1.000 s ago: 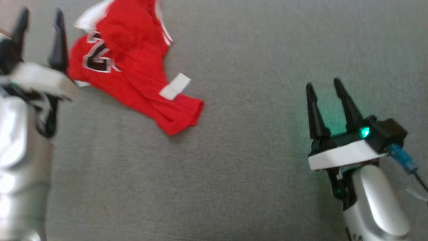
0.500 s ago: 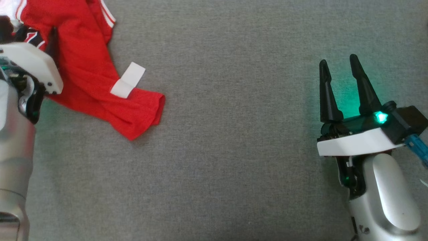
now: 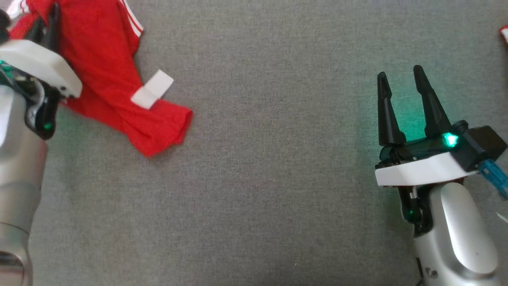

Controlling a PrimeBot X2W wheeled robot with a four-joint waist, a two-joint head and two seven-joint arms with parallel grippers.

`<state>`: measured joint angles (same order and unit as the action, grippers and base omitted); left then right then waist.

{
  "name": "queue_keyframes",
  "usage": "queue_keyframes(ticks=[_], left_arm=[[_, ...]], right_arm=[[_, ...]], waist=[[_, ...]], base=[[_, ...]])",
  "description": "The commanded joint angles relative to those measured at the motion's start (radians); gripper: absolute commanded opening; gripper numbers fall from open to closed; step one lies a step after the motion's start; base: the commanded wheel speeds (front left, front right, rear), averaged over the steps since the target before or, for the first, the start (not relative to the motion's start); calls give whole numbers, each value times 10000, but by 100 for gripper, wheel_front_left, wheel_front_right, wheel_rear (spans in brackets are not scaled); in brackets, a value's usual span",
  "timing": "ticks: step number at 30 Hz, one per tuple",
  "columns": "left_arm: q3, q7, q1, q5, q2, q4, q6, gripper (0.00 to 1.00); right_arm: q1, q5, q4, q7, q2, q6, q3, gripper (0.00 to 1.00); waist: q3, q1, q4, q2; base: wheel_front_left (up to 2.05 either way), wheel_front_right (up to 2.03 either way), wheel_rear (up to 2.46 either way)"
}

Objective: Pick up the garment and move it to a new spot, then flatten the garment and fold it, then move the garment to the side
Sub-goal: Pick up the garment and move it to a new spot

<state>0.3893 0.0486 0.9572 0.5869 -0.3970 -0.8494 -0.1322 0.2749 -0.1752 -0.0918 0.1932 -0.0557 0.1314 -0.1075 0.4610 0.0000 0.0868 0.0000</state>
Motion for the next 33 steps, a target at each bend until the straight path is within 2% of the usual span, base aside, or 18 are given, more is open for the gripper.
queue_keyframes(ticks=[1, 7, 12, 18, 24, 30, 31, 32, 33], left_arm=[[-258, -219, 479, 113, -646, 379, 16, 0], [-187, -1236, 408, 658, -830, 1308, 16, 0], [-107, -1402, -11, 777, -582, 2174, 103, 0], [138, -1167, -540, 776, -82, 3577, 687, 0], [380, -844, -664, 751, 558, 4911, 1405, 0], [739, -398, -312, 453, 976, 5184, 1985, 0], [774, -334, -231, 440, 1059, 5029, 2056, 18], [825, -300, -143, 380, 1104, 4815, 2115, 72], [834, -340, -50, 335, 1145, 4575, 2167, 100]], right_arm=[[71, -39, 283, 9, 55, -7, -262, 100], [-63, -282, -54, 149, 55, -7, -365, 100], [-183, -548, -357, 260, 55, -7, -536, 100], [-145, -882, -632, 387, 55, -7, -806, 100], [86, -1255, -755, 539, 55, -7, -1245, 100], [377, -1631, -805, 646, 55, -7, -1606, 100], [402, -1676, -810, 656, 55, -7, -1625, 100], [424, -1718, -818, 664, 55, -7, -1652, 100], [446, -1756, -830, 670, 55, -7, -1684, 100]], waist=[[-162, 0, 3, 0], [-955, 0, -16, 0], [-1566, 0, -117, 0], [-1945, 0, -539, 0], [-1920, 0, -1365, 0], [-1678, 0, -2357, 0], [-1632, 0, -2473, 0], [-1589, 0, -2578, 0], [-1546, 0, -2676, 0]], base=[[0, 0, 0], [0, 0, 0], [0, 0, 0], [0, 0, 0], [0, 0, 0], [0, 0, 0], [0, 0, 0], [0, 0, 0], [0, 0, 0]])
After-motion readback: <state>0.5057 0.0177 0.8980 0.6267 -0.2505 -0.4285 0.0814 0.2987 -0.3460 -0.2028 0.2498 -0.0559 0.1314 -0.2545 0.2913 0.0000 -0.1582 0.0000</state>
